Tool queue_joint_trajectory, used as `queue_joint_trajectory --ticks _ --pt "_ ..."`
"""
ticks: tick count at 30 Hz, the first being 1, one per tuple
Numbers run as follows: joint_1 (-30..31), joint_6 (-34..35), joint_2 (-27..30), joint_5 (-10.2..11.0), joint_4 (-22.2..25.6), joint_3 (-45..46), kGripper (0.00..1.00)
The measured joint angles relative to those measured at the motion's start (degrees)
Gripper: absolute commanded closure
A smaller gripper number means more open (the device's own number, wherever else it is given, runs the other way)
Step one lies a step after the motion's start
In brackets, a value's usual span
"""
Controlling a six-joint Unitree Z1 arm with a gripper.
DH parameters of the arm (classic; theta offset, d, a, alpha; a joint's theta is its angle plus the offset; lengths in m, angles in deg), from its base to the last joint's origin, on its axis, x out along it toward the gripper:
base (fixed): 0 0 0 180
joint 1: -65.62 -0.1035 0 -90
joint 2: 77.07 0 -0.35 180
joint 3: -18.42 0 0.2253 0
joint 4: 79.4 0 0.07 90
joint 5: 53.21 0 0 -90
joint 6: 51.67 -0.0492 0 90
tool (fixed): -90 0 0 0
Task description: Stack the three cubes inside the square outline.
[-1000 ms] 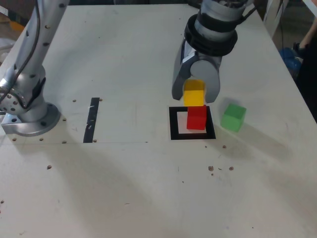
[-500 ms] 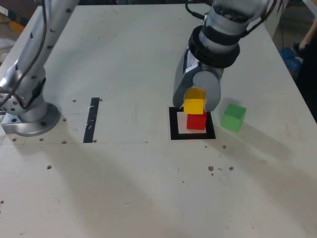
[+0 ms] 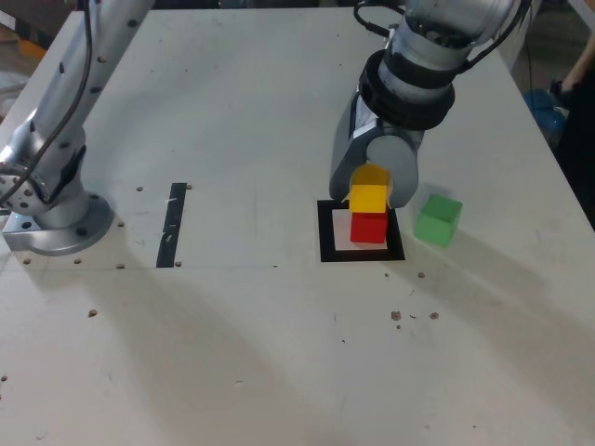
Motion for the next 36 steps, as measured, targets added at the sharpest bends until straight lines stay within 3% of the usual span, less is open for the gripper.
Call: queue_joint_trajectory --ticks 11,18,21,31,36 --pt "0.0 -0.4 -0.8 -0.6 0.0 0.0 0.47" --pt "0.0 -0.4 -0.8 -1.1 0.0 0.7 0.11" --pt "0.0 -0.4 -0.8 -1.1 0.0 0.9 0.04" --pt "0.1 0.5 3.2 0.9 0.8 0.6 0.01" --pt "1.6 -1.5 5.8 3.3 1.8 -3.5 0.01"
